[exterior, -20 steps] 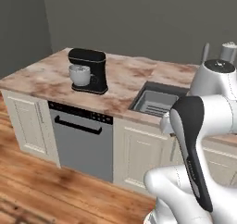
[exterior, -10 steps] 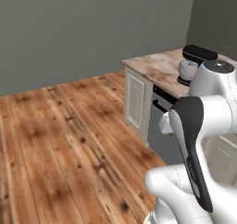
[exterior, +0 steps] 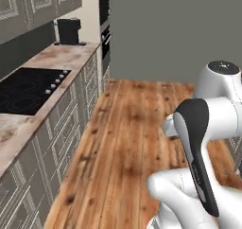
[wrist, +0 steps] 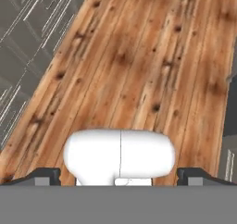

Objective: Navigate to the stove.

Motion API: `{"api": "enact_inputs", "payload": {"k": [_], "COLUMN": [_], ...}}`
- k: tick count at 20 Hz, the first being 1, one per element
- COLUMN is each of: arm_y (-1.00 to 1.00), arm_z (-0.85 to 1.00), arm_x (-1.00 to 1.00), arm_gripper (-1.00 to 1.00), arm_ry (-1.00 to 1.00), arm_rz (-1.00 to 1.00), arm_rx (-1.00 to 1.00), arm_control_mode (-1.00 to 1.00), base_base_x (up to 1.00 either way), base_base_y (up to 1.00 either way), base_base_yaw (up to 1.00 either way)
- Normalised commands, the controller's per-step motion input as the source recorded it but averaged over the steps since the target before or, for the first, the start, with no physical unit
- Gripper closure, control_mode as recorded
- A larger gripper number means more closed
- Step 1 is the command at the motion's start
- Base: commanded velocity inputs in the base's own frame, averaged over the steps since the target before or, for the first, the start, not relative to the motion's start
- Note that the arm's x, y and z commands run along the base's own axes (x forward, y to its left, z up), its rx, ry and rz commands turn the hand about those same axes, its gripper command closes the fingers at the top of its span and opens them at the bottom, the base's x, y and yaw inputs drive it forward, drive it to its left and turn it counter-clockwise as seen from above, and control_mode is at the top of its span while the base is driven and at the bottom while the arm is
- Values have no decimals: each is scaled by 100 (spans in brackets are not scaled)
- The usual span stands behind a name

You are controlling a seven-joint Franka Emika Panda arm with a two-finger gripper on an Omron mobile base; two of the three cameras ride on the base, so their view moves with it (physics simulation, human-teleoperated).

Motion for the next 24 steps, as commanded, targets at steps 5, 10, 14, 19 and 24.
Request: {"api": "enact_inputs", "payload": {"k": [5, 10, 14, 19, 24], "arm_y": [0, 0, 0, 0, 0], "arm_z": [0, 0, 0, 0, 0], "arm_x": [0, 0, 0, 0, 0], "arm_gripper": [-100, -100, -100, -100, -100], "arm_ry": [0, 0, 0, 0, 0], "arm_rz": [0, 0, 0, 0, 0], "arm_rx": [0, 0, 0, 0, 0], "arm_control_mode": [100, 100, 100, 100, 100], "base_base_x": [7, 48, 76, 99, 93], "base_base_y": [-1, -50, -69, -78, -86], "base_base_yaw": [76, 61, 53, 46, 43]}}
